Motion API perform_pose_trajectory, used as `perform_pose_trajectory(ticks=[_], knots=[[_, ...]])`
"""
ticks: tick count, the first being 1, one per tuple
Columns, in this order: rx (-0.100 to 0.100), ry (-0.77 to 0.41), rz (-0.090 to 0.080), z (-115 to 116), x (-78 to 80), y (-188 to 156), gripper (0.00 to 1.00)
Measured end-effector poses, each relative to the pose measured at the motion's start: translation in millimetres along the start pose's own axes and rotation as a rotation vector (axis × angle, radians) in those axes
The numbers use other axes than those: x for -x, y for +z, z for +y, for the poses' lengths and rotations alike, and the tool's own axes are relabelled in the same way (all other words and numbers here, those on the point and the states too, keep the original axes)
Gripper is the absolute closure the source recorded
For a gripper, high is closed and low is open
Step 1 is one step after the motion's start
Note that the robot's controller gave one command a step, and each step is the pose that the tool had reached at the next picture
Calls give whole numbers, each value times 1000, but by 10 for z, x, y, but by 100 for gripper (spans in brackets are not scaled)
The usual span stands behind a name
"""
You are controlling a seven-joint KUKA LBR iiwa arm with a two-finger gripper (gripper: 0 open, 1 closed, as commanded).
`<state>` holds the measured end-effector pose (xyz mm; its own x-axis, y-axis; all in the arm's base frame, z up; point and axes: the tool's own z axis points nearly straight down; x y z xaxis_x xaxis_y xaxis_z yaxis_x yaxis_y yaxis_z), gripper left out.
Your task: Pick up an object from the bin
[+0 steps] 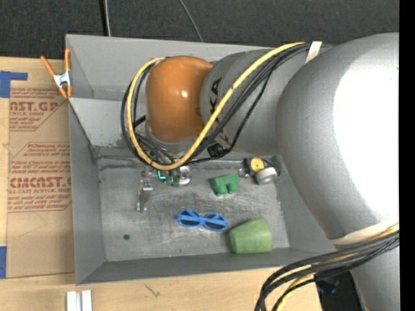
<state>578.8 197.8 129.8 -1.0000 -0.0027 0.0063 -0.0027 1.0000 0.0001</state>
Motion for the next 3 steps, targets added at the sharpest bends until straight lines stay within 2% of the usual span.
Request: perform_pose_trajectory(ticks=[1, 2, 3], knots=[[10, 86, -17, -665, -249, 562, 0], [6, 95, -27, -1459, -408, 542, 0], [1, 86, -5, -1438, -846, 295, 0]])
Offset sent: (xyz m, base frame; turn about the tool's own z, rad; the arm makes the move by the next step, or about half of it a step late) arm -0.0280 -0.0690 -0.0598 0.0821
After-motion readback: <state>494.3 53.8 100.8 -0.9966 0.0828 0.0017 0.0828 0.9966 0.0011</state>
